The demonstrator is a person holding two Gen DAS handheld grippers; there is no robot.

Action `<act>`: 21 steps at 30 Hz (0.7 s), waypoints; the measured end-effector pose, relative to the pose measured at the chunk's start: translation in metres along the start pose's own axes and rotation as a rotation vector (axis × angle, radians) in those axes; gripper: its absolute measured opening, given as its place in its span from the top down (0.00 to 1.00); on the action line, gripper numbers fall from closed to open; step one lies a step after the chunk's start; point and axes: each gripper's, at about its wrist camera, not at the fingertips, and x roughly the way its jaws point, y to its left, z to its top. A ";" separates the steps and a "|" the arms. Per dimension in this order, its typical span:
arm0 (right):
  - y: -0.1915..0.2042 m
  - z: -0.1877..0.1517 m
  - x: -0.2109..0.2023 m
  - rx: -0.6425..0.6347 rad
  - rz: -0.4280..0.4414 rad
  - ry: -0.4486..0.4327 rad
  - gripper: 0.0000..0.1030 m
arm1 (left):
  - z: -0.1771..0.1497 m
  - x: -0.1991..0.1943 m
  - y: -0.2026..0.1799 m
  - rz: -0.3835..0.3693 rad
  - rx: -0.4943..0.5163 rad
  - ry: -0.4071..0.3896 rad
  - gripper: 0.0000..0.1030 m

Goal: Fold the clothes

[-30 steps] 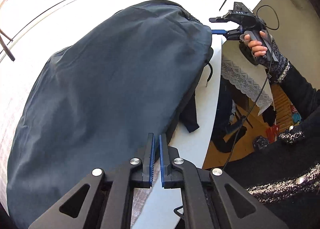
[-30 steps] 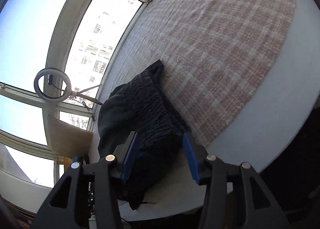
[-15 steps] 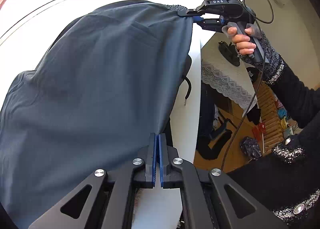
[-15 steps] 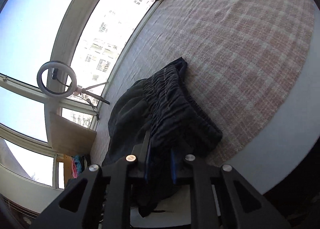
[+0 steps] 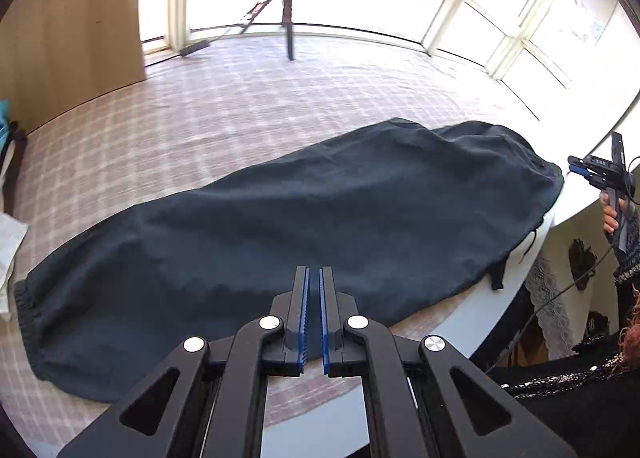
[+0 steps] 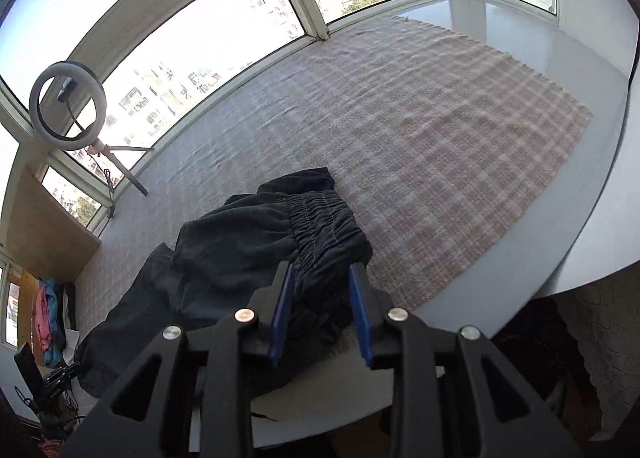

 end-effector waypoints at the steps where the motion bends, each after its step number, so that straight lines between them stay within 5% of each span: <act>1: 0.014 0.002 -0.005 -0.020 0.007 -0.023 0.73 | -0.013 -0.005 0.033 0.055 -0.063 -0.003 0.97; 3: 0.049 0.005 -0.008 -0.058 0.048 -0.042 0.73 | -0.038 -0.015 0.098 0.159 -0.189 -0.008 0.97; 5: 0.086 0.007 -0.009 -0.114 0.002 -0.057 0.73 | -0.060 -0.018 0.146 0.213 -0.265 -0.022 0.97; 7: 0.120 0.005 -0.010 -0.174 -0.084 -0.089 0.73 | -0.065 -0.016 0.176 0.204 -0.309 -0.036 0.96; 9: 0.150 0.002 -0.009 -0.195 -0.058 -0.081 0.73 | -0.069 -0.014 0.206 0.191 -0.352 -0.050 0.90; 17: 0.301 -0.045 0.019 -0.369 0.101 0.036 0.73 | -0.056 0.032 0.234 0.106 -0.233 -0.042 0.90; 21: 0.364 -0.072 0.040 -0.480 0.108 0.078 0.73 | -0.044 0.053 0.242 0.118 -0.194 -0.044 0.83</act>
